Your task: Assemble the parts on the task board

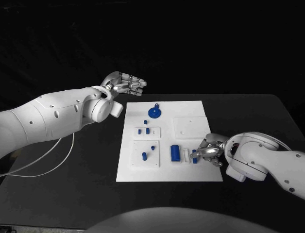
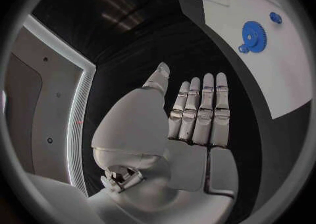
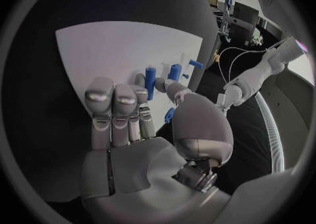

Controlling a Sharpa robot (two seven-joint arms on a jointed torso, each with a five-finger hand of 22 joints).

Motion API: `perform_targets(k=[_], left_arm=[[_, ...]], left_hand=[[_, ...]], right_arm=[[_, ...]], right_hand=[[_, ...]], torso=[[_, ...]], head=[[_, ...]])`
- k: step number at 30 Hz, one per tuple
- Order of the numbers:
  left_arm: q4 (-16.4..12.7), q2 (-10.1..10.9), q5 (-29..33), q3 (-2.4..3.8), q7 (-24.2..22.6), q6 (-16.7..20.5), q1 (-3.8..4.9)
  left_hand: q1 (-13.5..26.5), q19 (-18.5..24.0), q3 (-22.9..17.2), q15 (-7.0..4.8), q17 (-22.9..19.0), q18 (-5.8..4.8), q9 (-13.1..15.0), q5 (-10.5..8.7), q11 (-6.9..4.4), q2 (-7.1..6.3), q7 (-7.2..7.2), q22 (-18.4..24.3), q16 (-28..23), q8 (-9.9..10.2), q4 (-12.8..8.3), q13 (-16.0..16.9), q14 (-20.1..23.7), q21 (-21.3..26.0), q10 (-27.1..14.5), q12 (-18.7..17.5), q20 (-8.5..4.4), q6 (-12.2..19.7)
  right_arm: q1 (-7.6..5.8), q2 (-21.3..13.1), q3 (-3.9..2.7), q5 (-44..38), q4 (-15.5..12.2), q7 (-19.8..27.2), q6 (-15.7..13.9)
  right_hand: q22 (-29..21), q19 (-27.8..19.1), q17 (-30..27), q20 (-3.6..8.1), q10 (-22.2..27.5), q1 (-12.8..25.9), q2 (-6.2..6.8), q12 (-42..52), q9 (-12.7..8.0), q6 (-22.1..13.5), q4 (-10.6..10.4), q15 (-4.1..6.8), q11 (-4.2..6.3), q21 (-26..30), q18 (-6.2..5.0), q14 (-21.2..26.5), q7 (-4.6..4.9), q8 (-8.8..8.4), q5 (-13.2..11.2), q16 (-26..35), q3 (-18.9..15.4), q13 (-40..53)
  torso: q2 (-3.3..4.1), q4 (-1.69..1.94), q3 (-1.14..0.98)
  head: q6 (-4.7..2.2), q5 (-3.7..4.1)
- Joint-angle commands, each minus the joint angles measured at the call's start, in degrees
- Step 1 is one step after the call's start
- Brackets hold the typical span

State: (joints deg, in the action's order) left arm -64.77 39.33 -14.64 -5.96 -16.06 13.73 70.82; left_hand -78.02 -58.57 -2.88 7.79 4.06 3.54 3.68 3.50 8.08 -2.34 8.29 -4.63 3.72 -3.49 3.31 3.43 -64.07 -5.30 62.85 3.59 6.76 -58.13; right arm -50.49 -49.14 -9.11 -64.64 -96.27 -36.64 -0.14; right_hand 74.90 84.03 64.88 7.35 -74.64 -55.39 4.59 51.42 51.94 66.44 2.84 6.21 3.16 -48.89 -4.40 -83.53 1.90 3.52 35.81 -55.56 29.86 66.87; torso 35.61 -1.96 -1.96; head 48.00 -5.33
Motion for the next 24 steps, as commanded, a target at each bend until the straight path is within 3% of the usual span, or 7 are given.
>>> perform_targets(k=[1,11,24], left_arm=[[-0.1,-0.1,0.3,0.03,-0.2,-1.0,0.01],[-0.2,-0.2,0.3,0.03,-0.1,-1.3,0.01],[-0.2,-0.1,0.3,0.02,0.2,-1.5,0.01]], left_hand=[[0.2,0.1,0.2,-0.03,0.0,-0.04,-0.1,-0.26,0.02,0.15,0.22,0.1,-0.2,-0.1,0.0,0.0,0.2,0.0,-0.2,-0.1,0.28,-0.1],[0.2,0.1,0.3,-0.01,0.0,-0.04,-0.1,-0.25,0.03,0.30,0.14,0.1,-0.2,-0.1,-0.1,0.0,0.3,0.0,-0.3,-0.2,0.28,-0.3],[0.2,0.1,0.3,-0.01,0.0,-0.04,-0.1,-0.25,0.03,0.30,0.14,0.1,-0.2,-0.1,-0.1,0.0,0.3,0.0,-0.3,-0.2,0.28,-0.3]], right_arm=[[0.02,0.4,-0.03,3.7,-0.2,-0.3,-0.7],[-0.03,1.8,-0.04,2.8,0.6,-0.4,-0.5],[-0.03,3.3,0.03,-4.1,1.5,-0.2,-0.2]], right_hand=[[4.4,3.4,-0.1,0.49,-0.5,-0.2,0.11,-0.4,0.0,0.1,11.7,0.46,0.31,0.3,-0.06,0.0,-0.08,0.19,0.2,0.3,11.3,-0.1],[4.5,3.3,0.0,0.45,-0.4,-0.5,0.01,-0.4,-0.1,0.1,11.8,0.44,0.28,0.5,-0.05,0.1,-0.05,0.19,-0.4,0.2,11.1,-0.1],[4.6,3.3,0.0,0.43,-0.4,-1.0,0.09,-0.3,-0.3,0.1,11.6,0.40,0.26,0.5,0.02,0.1,-0.04,0.18,-1.2,0.3,10.5,-0.1]], torso=[[-0.02,0.01,0.02],[-0.01,-0.03,0.01],[-0.02,-0.06,-0.03]], head=[[0.01,-0.04],[0.04,-0.28],[0.27,-0.66]])
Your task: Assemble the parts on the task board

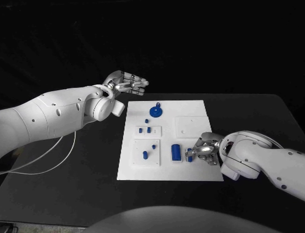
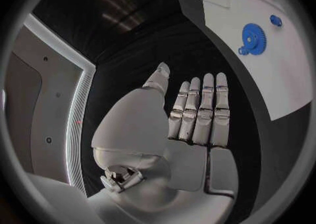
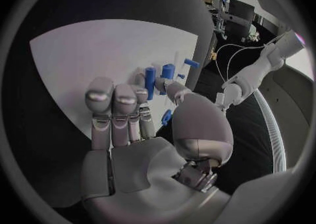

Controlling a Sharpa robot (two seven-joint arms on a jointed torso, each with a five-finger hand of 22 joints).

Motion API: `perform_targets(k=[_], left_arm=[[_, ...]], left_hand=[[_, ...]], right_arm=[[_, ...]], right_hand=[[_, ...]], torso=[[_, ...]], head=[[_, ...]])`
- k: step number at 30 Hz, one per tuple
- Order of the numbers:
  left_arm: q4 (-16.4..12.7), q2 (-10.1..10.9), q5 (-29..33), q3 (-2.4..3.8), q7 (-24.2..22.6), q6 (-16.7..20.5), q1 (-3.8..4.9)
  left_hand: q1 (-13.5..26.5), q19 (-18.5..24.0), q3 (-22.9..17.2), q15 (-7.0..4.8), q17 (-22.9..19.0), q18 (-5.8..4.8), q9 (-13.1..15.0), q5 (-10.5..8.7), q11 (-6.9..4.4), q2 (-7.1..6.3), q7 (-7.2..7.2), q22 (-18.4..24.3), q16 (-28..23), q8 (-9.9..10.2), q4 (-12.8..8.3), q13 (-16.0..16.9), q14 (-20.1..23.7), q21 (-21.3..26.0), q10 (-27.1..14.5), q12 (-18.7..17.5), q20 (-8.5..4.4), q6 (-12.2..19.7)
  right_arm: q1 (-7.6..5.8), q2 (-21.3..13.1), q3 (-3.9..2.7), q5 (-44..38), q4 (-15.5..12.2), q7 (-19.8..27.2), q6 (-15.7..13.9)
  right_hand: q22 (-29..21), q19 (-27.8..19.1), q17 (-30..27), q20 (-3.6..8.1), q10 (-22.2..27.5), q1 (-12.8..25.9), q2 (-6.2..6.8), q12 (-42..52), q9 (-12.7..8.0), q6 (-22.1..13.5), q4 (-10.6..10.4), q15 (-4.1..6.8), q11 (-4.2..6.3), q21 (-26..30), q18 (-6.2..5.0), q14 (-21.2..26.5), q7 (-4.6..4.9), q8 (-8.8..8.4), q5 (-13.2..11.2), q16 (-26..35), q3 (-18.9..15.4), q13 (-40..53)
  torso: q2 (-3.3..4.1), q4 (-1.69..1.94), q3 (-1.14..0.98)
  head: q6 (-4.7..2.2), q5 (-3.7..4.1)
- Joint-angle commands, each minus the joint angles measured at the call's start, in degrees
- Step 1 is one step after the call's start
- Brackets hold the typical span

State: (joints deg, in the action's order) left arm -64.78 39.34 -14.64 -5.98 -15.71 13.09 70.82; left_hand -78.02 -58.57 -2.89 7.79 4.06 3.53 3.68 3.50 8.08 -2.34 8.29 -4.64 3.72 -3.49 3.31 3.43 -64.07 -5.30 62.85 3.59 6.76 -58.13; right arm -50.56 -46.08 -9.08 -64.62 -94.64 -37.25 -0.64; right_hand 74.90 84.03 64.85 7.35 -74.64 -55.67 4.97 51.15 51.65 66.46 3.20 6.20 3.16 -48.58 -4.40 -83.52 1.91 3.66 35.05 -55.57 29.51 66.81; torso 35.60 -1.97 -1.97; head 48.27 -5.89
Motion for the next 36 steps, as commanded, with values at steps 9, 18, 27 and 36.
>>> perform_targets(k=[9,18,27,36], left_arm=[[-0.1,-0.1,0.2,0.03,0.0,-1.1,0.02],[-0.1,-0.1,0.1,0.03,0.2,-1.4,0.02],[-0.1,-0.1,0.0,0.03,0.4,-1.6,0.02],[-0.1,-0.1,-0.1,0.02,0.5,-1.8,0.02]], left_hand=[[0.2,0.1,0.5,0.00,0.0,-0.04,-0.1,-0.30,0.04,0.31,0.17,0.1,-0.2,-0.1,-0.1,0.0,0.3,0.0,-0.3,-0.1,0.30,-0.2],[0.1,0.2,0.3,0.01,0.0,-0.04,-0.1,0.97,0.06,0.58,0.17,0.1,-0.2,-0.1,-0.3,0.0,0.4,0.0,-0.4,-0.2,0.31,-0.2],[0.2,0.2,0.3,0.03,0.0,-0.03,-0.1,0.69,0.07,0.49,0.17,0.1,-0.2,-0.1,-0.3,0.0,0.4,0.0,-0.4,-0.1,0.32,-0.2],[0.0,0.2,0.3,0.04,0.0,-0.03,-0.1,1.28,0.08,0.58,0.16,0.1,-0.2,-0.1,-0.4,0.0,0.5,0.1,-0.5,-0.1,0.34,-0.2]], right_arm=[[0.04,0.6,0.04,-5.8,-0.2,1.3,2.1],[0.04,0.7,0.10,-4.1,0.4,1.4,3.8],[0.04,0.8,0.20,-3.5,0.7,1.0,5.1],[0.04,0.8,0.25,-3.4,1.0,0.9,3.1]], right_hand=[[4.6,3.3,0.1,0.34,-0.3,-1.8,-0.17,0.2,-1.2,0.0,10.7,0.32,0.18,0.3,0.08,0.0,0.03,0.02,-2.4,0.2,9.8,0.0],[4.6,3.4,0.2,0.27,-0.3,-2.5,-0.32,-0.1,-1.6,-0.1,10.3,0.25,0.16,0.6,0.11,0.0,-0.06,0.06,-3.7,0.1,7.1,-0.2],[4.5,3.4,0.1,0.19,-0.3,-3.2,-1.01,-0.4,-0.9,-0.5,10.2,0.18,0.19,1.0,0.17,-0.1,-0.44,0.07,-8.8,0.2,3.6,-0.6],[4.2,3.4,0.0,0.30,-0.5,-3.9,-1.83,0.4,-3.8,-0.2,7.4,0.29,0.48,1.1,0.36,-0.2,-1.72,-0.07,-25.1,0.3,0.8,-0.3]], torso=[[-0.02,-0.05,-0.01],[-0.01,-0.03,0.01],[-0.02,-0.02,0.03],[-0.02,-0.04,0.00]], head=[[0.12,-0.27],[0.15,-0.32],[0.30,-0.53],[0.30,-0.64]])
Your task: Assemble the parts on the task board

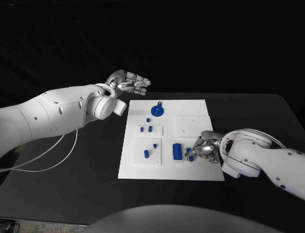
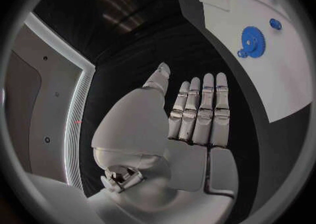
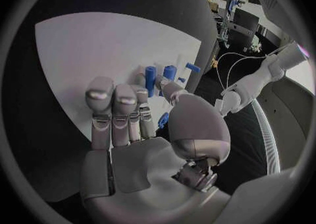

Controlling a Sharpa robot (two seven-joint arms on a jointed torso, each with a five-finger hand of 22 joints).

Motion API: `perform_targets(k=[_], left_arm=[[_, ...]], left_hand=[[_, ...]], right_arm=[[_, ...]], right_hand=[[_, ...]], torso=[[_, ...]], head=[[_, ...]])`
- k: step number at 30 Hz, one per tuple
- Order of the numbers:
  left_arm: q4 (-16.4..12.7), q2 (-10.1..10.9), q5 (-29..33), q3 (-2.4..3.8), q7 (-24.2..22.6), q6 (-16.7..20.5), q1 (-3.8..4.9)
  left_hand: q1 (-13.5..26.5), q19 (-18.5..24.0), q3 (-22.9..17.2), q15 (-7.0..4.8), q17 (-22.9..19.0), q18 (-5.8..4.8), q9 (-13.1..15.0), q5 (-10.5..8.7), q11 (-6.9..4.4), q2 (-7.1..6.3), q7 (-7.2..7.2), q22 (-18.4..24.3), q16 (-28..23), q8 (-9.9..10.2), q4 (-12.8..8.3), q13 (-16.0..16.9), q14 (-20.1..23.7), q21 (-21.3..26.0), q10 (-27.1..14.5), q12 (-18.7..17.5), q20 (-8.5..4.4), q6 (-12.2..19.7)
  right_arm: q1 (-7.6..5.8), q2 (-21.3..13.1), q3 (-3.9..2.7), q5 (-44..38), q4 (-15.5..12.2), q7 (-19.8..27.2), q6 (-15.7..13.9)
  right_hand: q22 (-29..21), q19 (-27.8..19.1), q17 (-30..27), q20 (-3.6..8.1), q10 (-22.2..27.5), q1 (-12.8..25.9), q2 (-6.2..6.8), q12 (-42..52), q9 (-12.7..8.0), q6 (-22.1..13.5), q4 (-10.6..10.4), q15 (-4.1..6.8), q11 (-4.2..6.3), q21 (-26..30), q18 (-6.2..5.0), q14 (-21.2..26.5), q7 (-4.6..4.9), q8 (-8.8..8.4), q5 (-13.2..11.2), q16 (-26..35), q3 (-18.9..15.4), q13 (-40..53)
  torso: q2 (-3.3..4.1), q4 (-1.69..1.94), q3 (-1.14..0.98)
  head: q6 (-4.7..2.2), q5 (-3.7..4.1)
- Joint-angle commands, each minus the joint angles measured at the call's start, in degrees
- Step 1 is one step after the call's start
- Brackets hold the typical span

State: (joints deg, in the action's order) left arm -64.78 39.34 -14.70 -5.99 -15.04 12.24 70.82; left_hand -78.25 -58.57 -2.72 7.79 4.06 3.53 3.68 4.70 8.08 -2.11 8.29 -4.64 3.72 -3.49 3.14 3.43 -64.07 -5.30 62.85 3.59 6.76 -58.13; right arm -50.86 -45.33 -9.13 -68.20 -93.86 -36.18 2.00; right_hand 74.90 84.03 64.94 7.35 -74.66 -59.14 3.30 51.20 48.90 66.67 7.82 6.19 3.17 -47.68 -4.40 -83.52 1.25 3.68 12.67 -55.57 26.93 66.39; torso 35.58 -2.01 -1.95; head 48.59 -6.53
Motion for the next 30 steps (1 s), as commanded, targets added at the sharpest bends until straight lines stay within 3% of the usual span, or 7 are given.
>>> perform_targets(k=[1,4,6,16,21,30], left_arm=[[-0.1,-0.1,0.0,0.03,-0.2,-0.9,0.02],[-0.1,-0.1,0.0,0.03,-0.2,-0.9,0.02],[-0.1,-0.1,0.0,0.03,-0.1,-1.0,0.02],[-0.1,-0.1,-0.2,0.03,0.1,-1.2,0.02],[-0.2,0.0,-0.2,0.03,0.1,-1.2,0.02],[-0.2,0.0,-0.2,0.02,0.1,-1.2,0.02]], left_hand=[[0.3,0.2,0.1,0.04,0.0,-0.03,-0.1,0.07,0.08,0.35,0.17,0.1,-0.2,-0.1,-0.3,0.0,0.5,0.1,-0.5,-0.1,0.34,-0.2],[0.3,0.2,0.1,0.04,0.0,-0.03,-0.1,-0.07,0.08,0.39,0.15,0.1,-0.2,-0.1,-0.3,0.0,0.5,0.1,-0.5,-0.2,0.34,-0.3],[0.3,0.2,0.1,0.04,0.0,-0.03,-0.1,-0.07,0.08,0.39,0.15,0.1,-0.2,-0.1,-0.3,0.0,0.5,0.1,-0.5,-0.2,0.34,-0.3],[0.3,0.2,0.1,0.03,0.1,-0.02,-0.1,0.10,0.07,0.41,0.15,0.1,-0.2,-0.1,-0.3,0.0,0.5,0.1,-0.5,-0.2,0.34,-0.2],[0.3,0.2,0.1,0.05,0.0,-0.03,-0.1,0.08,0.09,0.41,0.16,0.1,-0.2,-0.1,-0.4,0.0,0.5,0.1,-0.5,-0.2,0.35,-0.2],[0.3,0.2,0.1,0.05,0.1,-0.03,-0.1,-0.07,0.08,0.39,0.16,0.1,-0.2,-0.1,-0.4,0.0,0.5,0.1,-0.5,-0.1,0.35,-0.2]], right_arm=[[0.34,0.1,0.30,0.2,0.3,-0.2,0.2],[0.34,0.2,0.31,0.7,0.5,-0.1,-0.4],[0.34,0.2,0.31,0.9,0.6,-0.1,-0.9],[0.34,0.5,0.33,2.2,0.6,0.0,-2.7],[0.35,0.4,0.33,2.6,0.6,0.0,-4.1],[0.35,0.3,0.33,2.7,0.5,0.0,-4.5]], right_hand=[[4.1,3.4,-0.1,0.32,-0.5,-0.3,-0.10,0.4,-1.7,-0.3,2.2,0.31,0.47,0.2,0.37,-0.2,-1.10,-0.09,-4.7,0.2,3.1,0.2],[4.0,3.4,-0.1,0.34,-0.4,-0.6,0.55,0.5,-3.3,0.1,0.8,0.30,0.44,0.2,0.37,-0.2,-1.06,-0.06,-6.7,0.3,2.5,0.2],[4.0,3.4,-0.1,0.33,-0.4,-0.8,0.91,0.6,-4.1,0.5,-0.3,0.28,0.38,0.2,0.35,-0.2,-1.02,-0.03,-9.4,0.3,1.4,0.3],[3.8,3.4,0.1,0.54,-0.6,-1.1,2.20,0.4,-5.2,0.9,-5.2,0.37,0.34,0.2,0.41,-0.2,-0.86,0.03,-9.9,0.5,-3.1,0.3],[3.7,3.4,0.2,0.54,-0.8,-1.1,1.39,0.5,-5.2,1.2,-6.9,0.39,0.38,0.0,0.42,-0.3,-0.94,0.06,-9.9,0.6,-4.1,0.5],[3.7,3.4,0.3,0.64,-1.0,-0.3,0.13,0.2,-5.1,1.4,-6.8,0.51,0.58,-0.3,0.50,-0.3,-1.11,0.03,-9.9,0.6,-3.6,0.3]], torso=[[0.01,-0.01,-0.02],[0.01,-0.01,-0.03],[0.02,-0.02,-0.04],[0.01,-0.02,-0.03],[0.00,-0.02,-0.02],[0.01,-0.01,-0.03]], head=[[-0.01,0.00],[0.01,0.00],[0.04,0.02],[-0.01,0.06],[-0.04,0.16],[-0.05,0.26]])
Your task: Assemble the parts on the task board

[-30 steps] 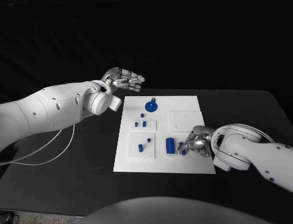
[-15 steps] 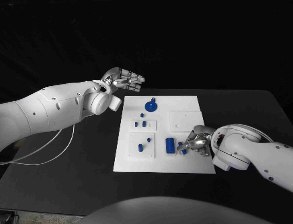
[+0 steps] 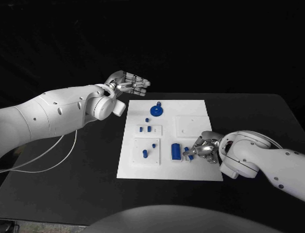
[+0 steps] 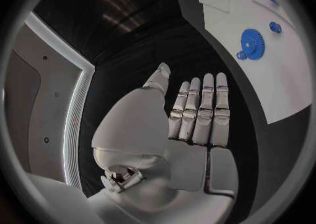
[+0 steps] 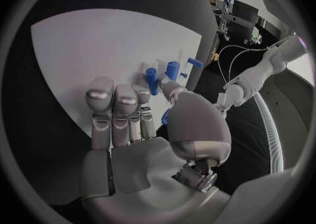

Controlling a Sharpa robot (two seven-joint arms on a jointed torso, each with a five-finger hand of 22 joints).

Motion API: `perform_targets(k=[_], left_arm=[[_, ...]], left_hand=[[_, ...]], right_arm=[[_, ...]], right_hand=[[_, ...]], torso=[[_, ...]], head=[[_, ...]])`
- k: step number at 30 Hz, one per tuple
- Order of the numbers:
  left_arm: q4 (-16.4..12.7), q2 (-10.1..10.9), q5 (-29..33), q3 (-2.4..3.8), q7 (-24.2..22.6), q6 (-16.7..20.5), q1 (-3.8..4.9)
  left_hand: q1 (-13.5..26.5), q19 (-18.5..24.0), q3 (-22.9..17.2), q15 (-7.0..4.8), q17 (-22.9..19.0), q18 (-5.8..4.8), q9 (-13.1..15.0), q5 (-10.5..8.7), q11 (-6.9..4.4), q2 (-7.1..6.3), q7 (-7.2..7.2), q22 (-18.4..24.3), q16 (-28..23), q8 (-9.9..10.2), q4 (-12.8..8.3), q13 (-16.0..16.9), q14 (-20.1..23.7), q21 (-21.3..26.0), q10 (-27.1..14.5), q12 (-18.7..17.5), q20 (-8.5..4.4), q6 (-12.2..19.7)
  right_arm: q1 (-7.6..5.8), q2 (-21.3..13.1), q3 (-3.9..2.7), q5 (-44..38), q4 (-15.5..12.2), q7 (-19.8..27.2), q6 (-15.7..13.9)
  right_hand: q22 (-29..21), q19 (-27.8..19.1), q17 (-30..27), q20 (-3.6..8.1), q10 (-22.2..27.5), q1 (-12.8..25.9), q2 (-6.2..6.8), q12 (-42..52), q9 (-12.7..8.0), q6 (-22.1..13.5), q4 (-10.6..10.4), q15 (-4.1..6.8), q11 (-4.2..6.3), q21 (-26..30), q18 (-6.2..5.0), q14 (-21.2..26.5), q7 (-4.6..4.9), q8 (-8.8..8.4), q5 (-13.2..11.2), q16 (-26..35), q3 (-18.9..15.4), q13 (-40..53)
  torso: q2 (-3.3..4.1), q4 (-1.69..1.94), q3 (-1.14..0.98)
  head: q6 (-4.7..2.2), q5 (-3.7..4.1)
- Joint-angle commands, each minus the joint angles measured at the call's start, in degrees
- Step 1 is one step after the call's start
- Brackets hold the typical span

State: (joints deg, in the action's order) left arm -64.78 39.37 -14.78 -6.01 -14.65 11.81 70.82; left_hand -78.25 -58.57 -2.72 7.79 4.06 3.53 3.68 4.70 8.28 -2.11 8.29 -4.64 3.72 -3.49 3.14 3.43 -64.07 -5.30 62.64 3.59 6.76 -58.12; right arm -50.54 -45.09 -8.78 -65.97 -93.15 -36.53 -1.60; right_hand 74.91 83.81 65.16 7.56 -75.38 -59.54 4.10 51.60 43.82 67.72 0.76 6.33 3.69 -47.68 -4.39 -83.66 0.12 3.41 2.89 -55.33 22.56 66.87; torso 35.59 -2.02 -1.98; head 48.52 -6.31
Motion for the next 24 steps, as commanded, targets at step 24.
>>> perform_targets(k=[24], left_arm=[[-0.2,0.0,-0.1,0.01,-0.1,-0.9,0.02]], left_hand=[[0.3,0.2,0.1,0.05,0.1,-0.03,-0.1,-0.07,-0.12,0.40,0.16,0.1,-0.2,-0.1,-0.4,0.0,0.5,0.1,-0.3,-0.1,0.35,-0.3]], right_arm=[[0.04,-0.8,-0.02,0.5,-1.3,0.3,-0.3]], right_hand=[[3.3,3.6,0.0,0.25,-0.5,4.4,4.42,-0.4,0.1,1.0,-2.8,0.22,-0.16,-0.6,0.33,-0.3,0.20,0.30,0.0,0.5,3.8,-0.5]], torso=[[0.01,0.00,0.00]], head=[[0.06,0.06]])
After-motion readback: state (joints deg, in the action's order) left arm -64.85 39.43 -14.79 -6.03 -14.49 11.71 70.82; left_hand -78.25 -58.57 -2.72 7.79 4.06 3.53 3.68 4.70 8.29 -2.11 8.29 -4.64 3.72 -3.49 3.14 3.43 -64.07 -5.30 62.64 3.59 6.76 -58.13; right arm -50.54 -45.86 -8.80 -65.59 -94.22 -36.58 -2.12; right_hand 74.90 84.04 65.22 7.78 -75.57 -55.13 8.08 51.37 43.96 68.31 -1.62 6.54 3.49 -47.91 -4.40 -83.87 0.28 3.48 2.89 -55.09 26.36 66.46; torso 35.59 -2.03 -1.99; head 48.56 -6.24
